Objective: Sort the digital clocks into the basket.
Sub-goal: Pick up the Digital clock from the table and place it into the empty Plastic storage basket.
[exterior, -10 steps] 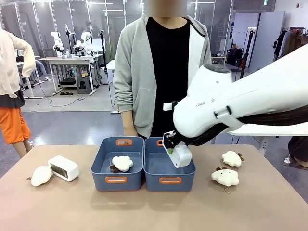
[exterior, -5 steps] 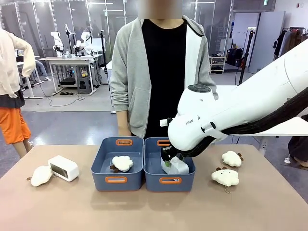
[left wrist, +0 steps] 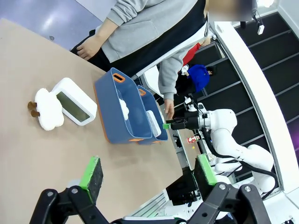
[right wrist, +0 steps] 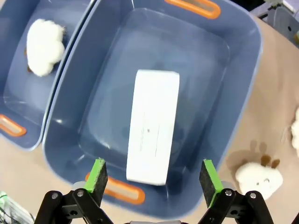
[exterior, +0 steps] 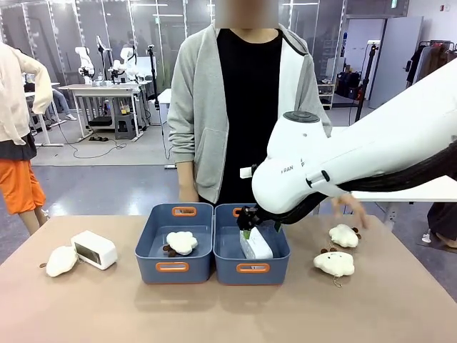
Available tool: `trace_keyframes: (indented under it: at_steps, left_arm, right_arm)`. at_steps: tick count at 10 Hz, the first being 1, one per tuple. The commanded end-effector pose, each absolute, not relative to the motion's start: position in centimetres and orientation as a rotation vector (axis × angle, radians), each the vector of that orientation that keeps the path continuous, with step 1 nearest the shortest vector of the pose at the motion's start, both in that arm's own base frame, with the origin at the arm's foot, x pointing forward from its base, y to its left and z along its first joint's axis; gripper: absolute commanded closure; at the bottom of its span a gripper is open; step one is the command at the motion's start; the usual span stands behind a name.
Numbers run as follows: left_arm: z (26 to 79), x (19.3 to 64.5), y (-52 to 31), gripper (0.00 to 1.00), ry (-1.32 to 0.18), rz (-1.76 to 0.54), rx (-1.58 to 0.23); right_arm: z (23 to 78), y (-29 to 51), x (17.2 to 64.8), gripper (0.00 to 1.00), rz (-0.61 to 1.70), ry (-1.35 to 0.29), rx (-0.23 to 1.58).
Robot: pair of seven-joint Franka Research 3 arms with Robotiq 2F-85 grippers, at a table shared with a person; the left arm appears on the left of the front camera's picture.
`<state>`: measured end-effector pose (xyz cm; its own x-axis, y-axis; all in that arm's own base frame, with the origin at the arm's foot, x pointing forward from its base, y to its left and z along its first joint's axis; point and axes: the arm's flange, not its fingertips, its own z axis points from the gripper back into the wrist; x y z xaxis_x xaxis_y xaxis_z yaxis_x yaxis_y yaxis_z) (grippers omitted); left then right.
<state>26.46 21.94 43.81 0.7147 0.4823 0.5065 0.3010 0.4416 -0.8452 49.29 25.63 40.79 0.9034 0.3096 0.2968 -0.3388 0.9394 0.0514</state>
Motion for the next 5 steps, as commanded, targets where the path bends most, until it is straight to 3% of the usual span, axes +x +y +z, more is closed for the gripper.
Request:
trace_keyframes:
  at_steps: [1,3,5]
  left_arm:
    - [44.0,26.4,22.0,0.0,-0.824,0.12,-1.157]
    - [44.0,26.4,22.0,0.0,-0.824,0.12,-1.157]
    - [44.0,26.4,22.0,0.0,-0.824,0.12,-1.157]
  right_arm:
    - [42.3,23.7,45.8,0.0,0.3,-0.285,0.106]
    - [45.8,18.7,38.7,0.0,0.306,-0.331,0.138]
    - [50.3,10.2,37.4,0.0,0.233,-0.27,0.369]
